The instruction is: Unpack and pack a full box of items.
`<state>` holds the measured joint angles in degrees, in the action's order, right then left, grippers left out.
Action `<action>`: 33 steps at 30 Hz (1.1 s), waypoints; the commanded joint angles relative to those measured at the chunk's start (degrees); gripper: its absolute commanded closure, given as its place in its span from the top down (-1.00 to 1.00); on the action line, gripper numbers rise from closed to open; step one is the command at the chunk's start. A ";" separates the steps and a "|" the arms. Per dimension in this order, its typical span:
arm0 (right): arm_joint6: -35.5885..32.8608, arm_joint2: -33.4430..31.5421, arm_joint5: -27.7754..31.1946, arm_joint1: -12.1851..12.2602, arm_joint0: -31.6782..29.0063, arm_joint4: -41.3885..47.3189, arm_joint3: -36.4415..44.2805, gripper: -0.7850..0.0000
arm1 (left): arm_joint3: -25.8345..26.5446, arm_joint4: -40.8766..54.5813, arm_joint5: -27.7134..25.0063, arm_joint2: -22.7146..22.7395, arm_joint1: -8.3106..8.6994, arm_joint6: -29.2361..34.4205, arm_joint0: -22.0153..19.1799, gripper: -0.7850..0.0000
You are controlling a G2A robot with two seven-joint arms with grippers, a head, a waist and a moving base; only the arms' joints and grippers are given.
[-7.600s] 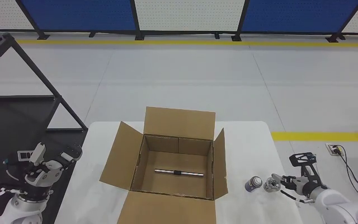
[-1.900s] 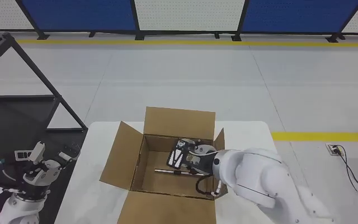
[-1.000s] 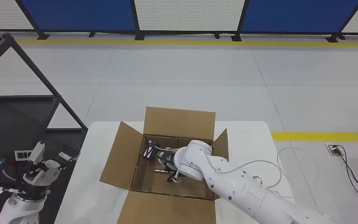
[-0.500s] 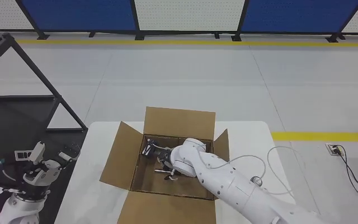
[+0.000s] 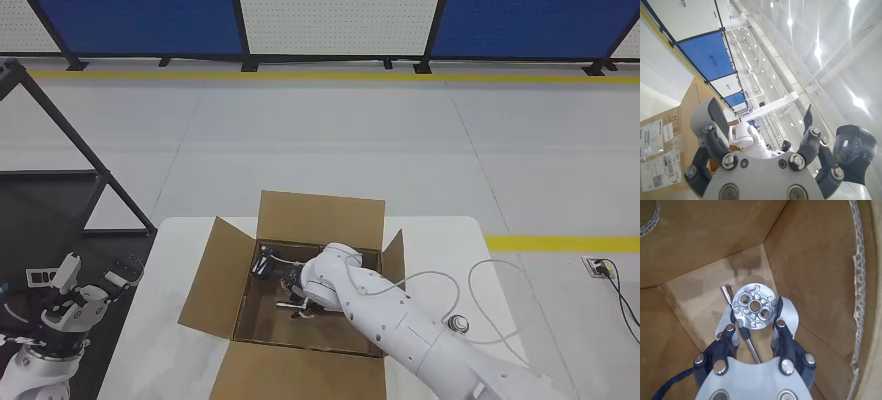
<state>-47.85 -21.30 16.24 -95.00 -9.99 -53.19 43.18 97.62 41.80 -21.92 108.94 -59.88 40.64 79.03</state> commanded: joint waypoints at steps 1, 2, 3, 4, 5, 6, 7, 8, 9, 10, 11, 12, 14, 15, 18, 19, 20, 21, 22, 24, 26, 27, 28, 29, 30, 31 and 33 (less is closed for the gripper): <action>0.06 -0.30 0.16 -0.30 0.06 -0.11 -0.62 -0.04 | 0.00 0.00 0.00 0.00 0.00 0.00 0.00 1.00; 0.10 -0.44 0.22 -0.42 0.07 -0.23 -0.78 -0.04 | 0.00 0.00 0.00 0.00 0.00 0.00 0.00 1.00; 0.08 -0.56 0.28 -0.52 0.04 -0.37 -0.89 -0.01 | 0.00 0.00 0.00 0.00 0.00 0.00 0.00 1.00; 0.06 -0.70 0.21 -0.60 0.04 -0.61 -0.92 0.04 | 0.00 0.00 0.00 0.00 0.00 0.00 0.00 1.00; 0.00 -0.88 0.14 -0.65 0.01 -0.79 -0.94 0.11 | 0.00 0.00 0.00 0.00 0.00 0.00 0.00 1.00; -0.21 -1.06 0.00 -0.69 -0.02 -1.00 -0.95 0.21 | 0.00 0.00 0.00 0.00 0.00 0.00 0.00 1.00; -0.36 -1.24 -0.10 -0.70 -0.05 -1.23 -0.85 0.32 | 0.00 0.00 0.00 0.00 0.00 0.00 0.00 1.00; -0.51 -1.47 -0.10 -0.69 -0.12 -1.36 -0.75 0.39 | 0.00 0.00 0.00 0.00 0.00 0.00 0.00 1.00; -0.80 -1.65 -0.17 -0.67 -0.19 -1.63 -0.61 0.45 | 0.00 0.00 0.00 0.00 0.00 0.00 0.00 1.00; -1.06 -1.88 -0.30 -0.63 -0.29 -1.82 -0.44 0.49 | 0.00 0.00 0.00 0.00 0.00 0.00 0.00 1.00; -1.33 -2.14 -0.39 -0.59 -0.44 -1.91 -0.27 0.51 | 0.00 0.00 0.00 0.00 0.00 0.00 0.00 1.00; -1.61 -2.43 -0.41 -0.53 -0.57 -1.94 -0.13 0.51 | 0.00 0.00 0.00 0.00 0.00 0.00 0.00 1.00; -1.92 -2.92 -0.44 -0.39 -0.84 -2.32 0.14 0.53 | 0.00 0.00 0.00 0.00 0.00 0.00 0.00 1.00; -2.06 -3.15 -0.43 -0.32 -1.00 -2.53 0.35 0.60 | 0.00 0.00 0.00 0.00 0.00 0.00 0.00 1.00; -1.91 -4.09 -0.97 0.07 -1.42 -3.52 1.61 0.76 | 0.00 0.00 0.00 0.00 0.00 0.00 0.00 1.00; -1.84 -4.44 -1.27 0.29 -1.64 -4.05 2.35 0.83 | 0.00 0.00 0.00 0.00 0.00 0.00 0.00 1.00; -1.89 -4.86 -1.51 0.56 -1.90 -4.54 3.31 0.86 | 0.00 0.00 0.00 0.00 0.00 0.00 0.00 1.00; -2.14 -5.33 -1.64 0.89 -2.19 -5.05 4.47 0.89 | 0.00 0.00 0.00 0.00 0.00 0.00 0.00 1.00; -2.50 -5.81 -1.92 1.27 -2.53 -5.77 5.76 0.91 | 0.00 0.00 0.00 0.00 0.00 0.00 0.00 1.00; -3.39 -6.97 -2.81 2.18 -3.48 -7.33 9.14 0.94 | 0.00 0.00 0.00 0.00 0.00 0.00 0.00 1.00; -4.88 -8.54 -3.93 3.35 -4.89 -9.03 13.31 0.95 | 0.00 0.00 0.00 0.00 0.00 0.00 0.00 1.00; -6.02 -9.52 -4.56 4.03 -5.65 -10.10 16.02 0.95 | 0.00 0.00 0.00 0.00 0.00 0.00 0.00 1.00; -7.34 -10.59 -5.59 4.80 -6.65 -11.59 19.08 0.93 | 0.00 0.00 0.00 0.00 0.00 0.00 0.00 1.00; -8.84 -11.81 -6.61 5.64 -7.94 -13.11 22.67 0.91 | 0.00 0.00 0.00 0.00 0.00 0.00 0.00 1.00; -10.36 -13.21 -7.34 6.57 -9.46 -14.80 26.80 0.89 | 0.00 0.00 0.00 0.00 0.00 0.00 0.00 1.00; -12.01 -14.86 -7.98 7.58 -11.30 -16.66 31.25 0.91 | 0.00 0.00 0.00 0.00 0.00 0.00 0.00 1.00; -14.72 -18.84 -8.11 9.73 -15.93 -20.34 41.42 0.93 | 0.00 0.00 0.00 0.00 0.00 0.00 0.00 1.00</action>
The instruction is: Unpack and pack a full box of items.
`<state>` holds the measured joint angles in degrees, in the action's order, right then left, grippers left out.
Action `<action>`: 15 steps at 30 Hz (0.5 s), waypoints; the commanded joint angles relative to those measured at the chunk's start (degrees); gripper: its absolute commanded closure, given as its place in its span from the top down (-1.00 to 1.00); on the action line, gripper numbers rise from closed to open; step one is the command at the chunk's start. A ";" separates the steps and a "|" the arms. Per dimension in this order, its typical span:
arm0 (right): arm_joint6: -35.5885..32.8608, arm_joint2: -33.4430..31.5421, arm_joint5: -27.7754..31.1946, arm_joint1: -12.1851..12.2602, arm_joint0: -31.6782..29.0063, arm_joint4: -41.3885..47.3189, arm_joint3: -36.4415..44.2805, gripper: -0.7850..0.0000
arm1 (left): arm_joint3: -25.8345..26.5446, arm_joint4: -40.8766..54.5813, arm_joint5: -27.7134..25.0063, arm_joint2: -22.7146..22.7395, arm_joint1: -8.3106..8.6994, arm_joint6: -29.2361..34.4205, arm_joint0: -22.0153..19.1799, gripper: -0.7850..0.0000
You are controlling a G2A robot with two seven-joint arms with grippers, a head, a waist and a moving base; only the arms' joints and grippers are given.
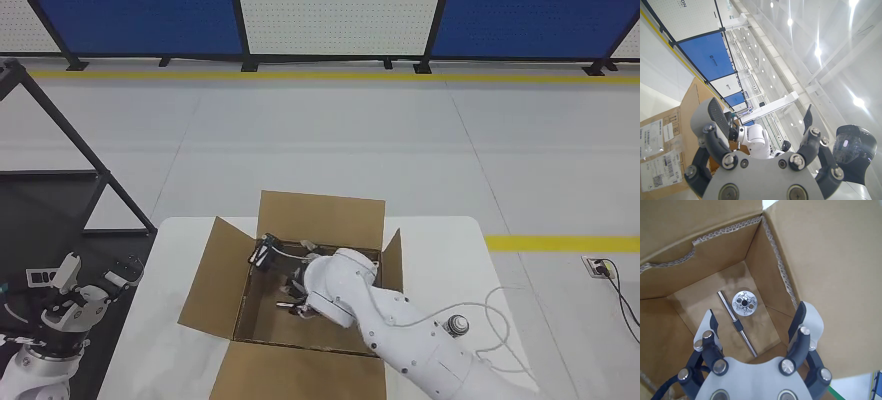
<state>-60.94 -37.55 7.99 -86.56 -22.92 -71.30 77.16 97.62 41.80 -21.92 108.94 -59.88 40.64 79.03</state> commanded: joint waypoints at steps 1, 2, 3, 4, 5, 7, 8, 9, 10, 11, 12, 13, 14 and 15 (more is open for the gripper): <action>-3.06 -4.88 0.63 2.38 -5.68 -4.12 12.52 0.93 | 0.00 0.00 0.00 0.00 0.00 0.00 0.00 1.00; -4.47 -7.18 1.20 3.40 -8.45 -6.15 17.59 0.98 | 0.00 0.00 0.00 0.00 0.00 0.00 0.00 1.00; -5.80 -9.41 1.77 4.32 -11.26 -8.24 22.50 1.00 | 0.00 0.00 0.00 0.00 0.00 0.00 0.00 1.00; -6.94 -11.68 1.87 5.14 -14.04 -10.65 27.14 1.00 | 0.00 0.00 0.00 0.00 0.00 0.00 0.00 1.00; -7.60 -13.96 1.41 5.86 -16.87 -13.29 31.72 1.00 | 0.00 0.00 0.00 0.00 0.00 0.00 0.00 1.00; -6.96 -18.41 1.41 7.06 -22.96 -16.12 40.06 1.00 | 0.00 0.00 0.00 0.00 0.00 0.00 0.00 1.00; -6.60 -20.85 1.56 7.60 -25.84 -17.43 43.46 1.00 | 0.00 0.00 0.00 0.00 0.00 0.00 0.00 1.00; -6.10 -23.09 1.91 8.07 -28.65 -18.32 46.53 1.00 | 0.00 0.00 0.00 0.00 0.00 0.00 0.00 1.00; -5.29 -25.26 2.49 8.47 -31.30 -18.57 49.38 1.00 | 0.00 0.00 0.00 0.00 0.00 0.00 0.00 1.00; -4.08 -27.56 3.09 8.84 -33.85 -18.45 52.02 1.00 | 0.00 0.00 0.00 0.00 0.00 0.00 0.00 1.00; -2.78 -29.93 3.72 9.17 -36.38 -18.06 54.37 1.00 | 0.00 0.00 0.00 0.00 0.00 0.00 0.00 1.00; -1.26 -32.41 4.27 9.47 -38.90 -17.33 56.53 1.00 | 0.00 0.00 0.00 0.00 0.00 0.00 0.00 1.00; 0.41 -35.08 4.66 9.75 -41.15 -16.87 57.48 1.00 | 0.00 0.00 0.00 0.00 0.00 0.00 0.00 1.00; 2.90 -37.73 4.62 9.95 -42.85 -16.45 57.48 1.00 | 0.00 0.00 0.00 0.00 0.00 0.00 0.00 1.00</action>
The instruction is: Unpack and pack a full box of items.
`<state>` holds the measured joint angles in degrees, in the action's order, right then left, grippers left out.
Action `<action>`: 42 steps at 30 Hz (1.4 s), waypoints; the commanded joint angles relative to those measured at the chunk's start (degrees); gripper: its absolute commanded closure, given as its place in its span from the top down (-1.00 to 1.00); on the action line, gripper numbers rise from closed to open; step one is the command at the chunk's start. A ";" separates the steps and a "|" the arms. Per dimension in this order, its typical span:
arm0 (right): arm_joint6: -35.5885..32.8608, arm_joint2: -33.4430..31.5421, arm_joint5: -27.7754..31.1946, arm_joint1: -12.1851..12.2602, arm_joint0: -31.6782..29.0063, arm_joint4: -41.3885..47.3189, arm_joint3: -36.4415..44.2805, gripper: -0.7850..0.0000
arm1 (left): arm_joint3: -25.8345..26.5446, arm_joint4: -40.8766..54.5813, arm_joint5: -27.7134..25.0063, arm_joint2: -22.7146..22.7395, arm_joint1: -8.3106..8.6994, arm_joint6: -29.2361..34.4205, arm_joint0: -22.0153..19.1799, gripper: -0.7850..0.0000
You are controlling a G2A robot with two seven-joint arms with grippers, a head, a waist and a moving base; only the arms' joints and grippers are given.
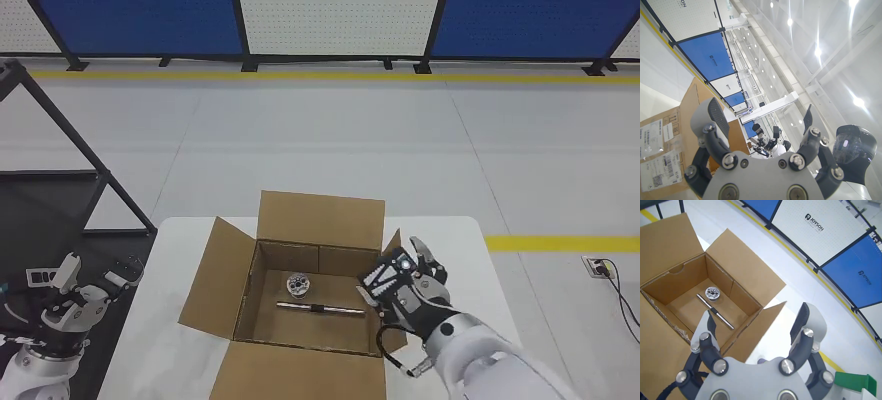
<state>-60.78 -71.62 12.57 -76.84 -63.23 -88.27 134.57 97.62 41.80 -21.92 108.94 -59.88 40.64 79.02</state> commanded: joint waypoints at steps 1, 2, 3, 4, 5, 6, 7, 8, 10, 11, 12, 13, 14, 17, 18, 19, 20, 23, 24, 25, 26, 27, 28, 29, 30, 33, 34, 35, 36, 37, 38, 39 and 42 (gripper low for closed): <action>5.34 -6.08 0.26 0.42 -4.25 1.29 0.07 1.00 | 0.00 0.00 0.00 0.00 0.00 0.00 0.00 1.00; 7.81 -8.52 0.78 0.60 -6.01 2.22 0.07 1.00 | 0.00 0.00 0.00 0.00 0.00 0.00 0.00 1.00; 10.08 -11.08 1.11 0.78 -7.85 3.18 0.07 1.00 | 0.00 0.00 0.00 0.00 0.00 0.00 0.00 1.00; 12.31 -13.57 1.50 0.93 -9.81 4.54 0.07 1.00 | 0.00 0.00 0.00 0.00 0.00 0.00 0.00 1.00; 14.03 -16.03 2.21 1.09 -11.84 5.82 0.07 1.00 | 0.00 0.00 0.00 0.00 0.00 0.00 0.00 1.00; 15.78 -18.47 2.71 1.22 -13.78 7.24 0.07 1.00 | 0.00 0.00 0.00 0.00 0.00 0.00 0.00 1.00; 17.54 -20.82 3.15 1.32 -15.79 8.78 0.07 1.00 | 0.00 0.00 0.00 0.00 0.00 0.00 0.00 1.00; 19.56 -23.12 3.75 1.40 -17.84 10.80 0.07 1.00 | 0.00 0.00 0.00 0.00 0.00 0.00 0.00 1.00; 24.02 -27.74 6.00 1.57 -22.11 14.79 0.07 1.00 | 0.00 0.00 0.00 0.00 0.00 0.00 0.00 1.00; 25.46 -30.00 6.11 1.61 -24.27 16.02 0.07 1.00 | 0.00 0.00 0.00 0.00 0.00 0.00 0.00 1.00; 27.03 -31.66 6.40 1.62 -26.14 17.35 0.07 1.00 | 0.00 0.00 0.00 0.00 0.00 0.00 0.00 1.00; 28.32 -33.08 6.63 1.62 -27.90 18.37 0.07 1.00 | 0.00 0.00 0.00 0.00 0.00 0.00 0.00 1.00; 28.73 -34.33 6.32 1.62 -29.57 18.89 0.07 1.00 | 0.00 0.00 0.00 0.00 0.00 0.00 0.00 1.00; 27.03 -35.48 6.13 1.67 -31.96 19.66 0.07 1.00 | 0.00 0.00 0.00 0.00 0.00 0.00 0.00 1.00; 27.03 -35.48 6.13 1.67 -31.96 19.66 0.07 1.00 | 0.00 0.00 0.00 0.00 0.00 0.00 0.00 1.00; 27.03 -35.48 6.13 1.67 -31.96 19.66 0.07 1.00 | 0.00 0.00 0.00 0.00 0.00 0.00 0.00 1.00; 27.03 -35.48 6.13 1.67 -31.96 19.66 0.07 1.00 | 0.00 0.00 0.00 0.00 0.00 0.00 0.00 1.00; 27.03 -35.48 6.13 1.67 -31.96 19.66 0.07 1.00 | 0.00 0.00 0.00 0.00 0.00 0.00 0.00 1.00; 27.03 -35.48 6.13 1.67 -31.96 19.66 0.07 1.00 | 0.00 0.00 0.00 0.00 0.00 0.00 0.00 1.00; 27.03 -35.48 6.13 1.67 -31.96 19.66 0.07 1.00 | 0.00 0.00 0.00 0.00 0.00 0.00 0.00 1.00; 27.03 -35.48 6.13 1.67 -31.96 19.66 0.07 1.00 | 0.00 0.00 0.00 0.00 0.00 0.00 0.00 1.00; 27.03 -35.48 6.13 1.67 -31.96 19.66 0.07 1.00 | 0.00 0.00 0.00 0.00 0.00 0.00 0.00 1.00; 26.96 -35.00 6.76 1.72 -32.05 19.70 -0.47 1.00 | 0.00 0.00 0.00 0.00 0.00 0.00 0.00 1.00; 26.14 -33.95 8.50 1.88 -31.62 19.34 -2.16 1.00 | 0.00 0.00 0.00 0.00 0.00 0.00 0.00 1.00; 25.16 -33.36 8.84 2.01 -30.56 18.93 -4.00 1.00 | 0.00 0.00 0.00 0.00 0.00 0.00 0.00 1.00; 23.17 -31.98 10.73 2.37 -27.67 19.79 -9.56 1.00 | 0.00 0.00 0.00 0.00 0.00 0.00 0.00 1.00; 22.43 -31.78 11.55 2.54 -26.81 19.36 -11.56 1.00 | 0.00 0.00 0.00 0.00 0.00 0.00 0.00 1.00; 22.36 -31.48 12.51 2.68 -25.81 19.34 -13.37 1.00 | 0.00 0.00 0.00 0.00 0.00 0.00 0.00 1.00; 22.33 -31.16 13.39 2.81 -25.00 19.50 -15.79 1.00 | 0.00 0.00 0.00 0.00 0.00 0.00 0.00 1.00; 22.27 -30.96 13.56 2.91 -24.05 19.60 -18.09 1.00 | 0.00 0.00 0.00 0.00 0.00 0.00 0.00 1.00; 22.09 -30.85 13.22 2.99 -23.04 19.80 -20.47 1.00 | 0.00 0.00 0.00 0.00 0.00 0.00 0.00 1.00; 21.68 -30.58 13.39 3.09 -21.97 20.24 -22.62 1.00 | 0.00 0.00 0.00 0.00 0.00 0.00 0.00 1.00; 20.78 -30.36 15.29 3.43 -19.12 23.33 -28.63 1.00 | 0.00 0.00 0.00 0.00 0.00 0.00 0.00 1.00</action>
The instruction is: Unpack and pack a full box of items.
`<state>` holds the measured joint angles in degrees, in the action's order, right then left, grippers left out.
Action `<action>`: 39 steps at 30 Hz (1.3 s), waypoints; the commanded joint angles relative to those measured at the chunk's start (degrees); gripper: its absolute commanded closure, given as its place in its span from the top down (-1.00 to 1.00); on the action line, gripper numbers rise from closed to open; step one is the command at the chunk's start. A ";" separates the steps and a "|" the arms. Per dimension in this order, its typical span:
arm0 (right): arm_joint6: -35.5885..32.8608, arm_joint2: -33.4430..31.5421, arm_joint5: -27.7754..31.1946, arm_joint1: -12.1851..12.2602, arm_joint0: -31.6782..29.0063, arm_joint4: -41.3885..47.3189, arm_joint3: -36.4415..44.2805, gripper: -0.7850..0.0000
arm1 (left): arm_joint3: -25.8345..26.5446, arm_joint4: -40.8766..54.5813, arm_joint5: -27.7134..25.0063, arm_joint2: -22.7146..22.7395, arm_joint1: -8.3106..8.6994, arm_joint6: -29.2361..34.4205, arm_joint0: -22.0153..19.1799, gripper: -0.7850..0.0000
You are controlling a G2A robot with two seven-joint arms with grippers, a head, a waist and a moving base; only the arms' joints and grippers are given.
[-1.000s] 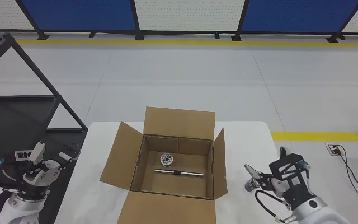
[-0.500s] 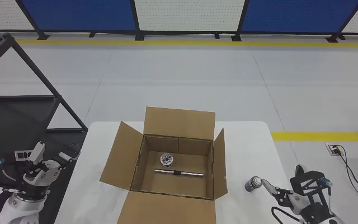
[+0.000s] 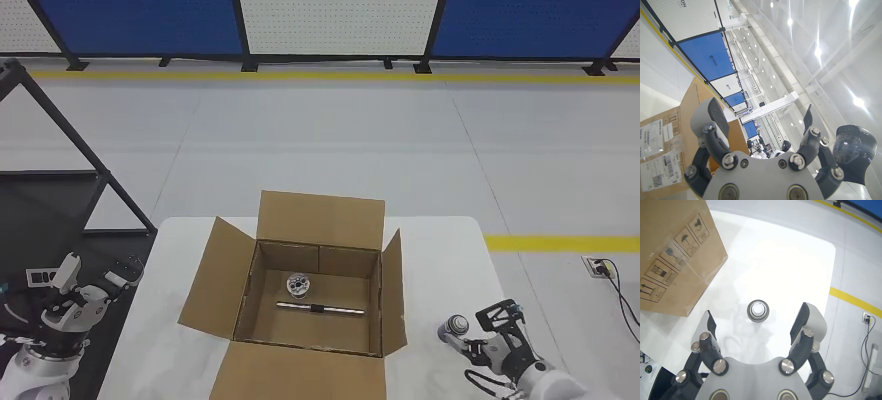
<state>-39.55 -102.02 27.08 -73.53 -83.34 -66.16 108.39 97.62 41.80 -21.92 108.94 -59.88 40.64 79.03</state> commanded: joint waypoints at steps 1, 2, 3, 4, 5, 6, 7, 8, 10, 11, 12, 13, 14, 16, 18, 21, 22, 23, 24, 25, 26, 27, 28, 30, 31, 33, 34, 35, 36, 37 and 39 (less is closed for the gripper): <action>-0.78 0.10 2.10 0.26 1.96 2.80 -4.21 1.00 | 0.00 0.00 0.00 0.00 0.00 0.00 0.00 1.00; -1.00 -0.09 2.75 0.41 2.77 3.65 -6.02 1.00 | 0.00 0.00 0.00 0.00 0.00 0.00 0.00 1.00; -1.50 -0.02 2.96 0.55 3.58 3.77 -7.64 1.00 | 0.00 0.00 0.00 0.00 0.00 0.00 0.00 1.00; -1.77 0.32 3.38 0.66 4.42 4.06 -9.19 1.00 | 0.00 0.00 0.00 0.00 0.00 0.00 0.00 1.00; -1.74 0.53 3.61 0.76 5.22 4.55 -10.79 1.00 | 0.00 0.00 0.00 0.00 0.00 0.00 0.00 1.00; -1.64 0.76 3.86 0.84 5.93 5.18 -12.16 1.00 | 0.00 0.00 0.00 0.00 0.00 0.00 0.00 1.00; -1.59 0.99 4.24 0.94 6.50 5.42 -13.15 1.00 | 0.00 0.00 0.00 0.00 0.00 0.00 0.00 1.00; -1.37 1.21 4.53 1.03 6.94 5.67 -13.99 1.00 | 0.00 0.00 0.00 0.00 0.00 0.00 0.00 1.00; -1.07 1.65 4.74 1.21 7.77 5.76 -15.38 -0.07 | 0.00 0.00 0.00 0.00 0.00 0.00 0.00 1.00; -0.99 1.87 4.72 1.30 8.17 5.70 -15.93 -0.33 | 0.00 0.00 0.00 0.00 0.00 0.00 0.00 1.00; -0.96 2.05 4.56 1.38 8.50 5.62 -16.41 -0.61 | 0.00 0.00 0.00 0.00 0.00 0.00 0.00 1.00; -1.01 2.24 4.43 1.47 8.77 5.55 -16.75 -0.90 | 0.00 0.00 0.00 0.00 0.00 0.00 0.00 1.00; -0.97 2.35 4.27 1.55 9.02 5.64 -17.05 -1.00 | 0.00 0.00 0.00 0.00 0.00 0.00 0.00 1.00; -0.91 2.51 4.23 1.73 9.31 5.75 -17.40 -1.00 | 0.00 0.00 0.00 0.00 0.00 0.00 0.00 1.00; -0.81 2.53 4.21 1.92 9.40 5.99 -17.35 -1.00 | 0.00 0.00 0.00 0.00 0.00 0.00 0.00 1.00; 0.33 2.00 4.16 2.20 8.91 6.63 -15.99 -1.00 | 0.00 0.00 0.00 0.00 0.00 0.00 0.00 1.00; 1.07 1.54 4.24 2.29 8.41 7.30 -15.04 -1.00 | 0.00 0.00 0.00 0.00 0.00 0.00 0.00 1.00; 1.76 0.89 4.34 2.40 7.74 7.92 -13.75 -1.00 | 0.00 0.00 0.00 0.00 0.00 0.00 0.00 1.00; 2.44 0.05 4.32 2.52 7.03 8.44 -12.10 -1.00 | 0.00 0.00 0.00 0.00 0.00 0.00 0.00 1.00; 3.15 -0.88 4.39 2.64 6.23 8.98 -10.09 -1.00 | 0.00 0.00 0.00 0.00 0.00 0.00 0.00 1.00; 3.96 -1.99 4.19 2.76 5.37 9.60 -7.69 -1.00 | 0.00 0.00 0.00 0.00 0.00 0.00 0.00 1.00; 4.58 -3.01 4.19 2.87 4.40 10.16 -4.76 -1.00 | 0.00 0.00 0.00 0.00 0.00 0.00 0.00 1.00; 4.98 -3.96 4.44 2.98 3.38 10.77 -1.67 -1.00 | 0.00 0.00 0.00 0.00 0.00 0.00 0.00 1.00; 5.14 -5.71 3.75 3.16 1.53 11.14 4.85 -1.00 | 0.00 0.00 0.00 0.00 0.00 0.00 0.00 1.00; 5.16 -6.33 3.49 3.24 0.79 11.31 8.23 -1.00 | 0.00 0.00 0.00 0.00 0.00 0.00 0.00 1.00; 4.98 -7.15 3.09 3.37 -0.28 12.12 14.75 -1.00 | 0.00 0.00 0.00 0.00 0.00 0.00 0.00 1.00; 4.61 -7.16 3.42 3.47 -0.60 12.52 17.92 -1.00 | 0.00 0.00 0.00 0.00 0.00 0.00 0.00 1.00; 4.01 -7.03 3.46 3.57 -0.69 12.70 20.97 -1.00 | 0.00 0.00 0.00 0.00 0.00 0.00 0.00 1.00; 2.97 -6.47 3.95 3.71 -0.63 12.55 23.99 -1.00 | 0.00 0.00 0.00 0.00 0.00 0.00 0.00 1.00; 1.81 -5.56 4.48 3.86 -0.27 12.32 26.26 -1.00 | 0.00 0.00 0.00 0.00 0.00 0.00 0.00 1.00; 1.04 -2.56 6.77 4.28 3.47 10.06 26.26 -1.00 | 0.00 0.00 0.00 0.00 0.00 0.00 0.00 1.00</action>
<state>-38.12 -106.46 32.56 -69.46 -82.31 -54.78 135.32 97.62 41.80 -21.92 108.94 -59.88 40.64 79.02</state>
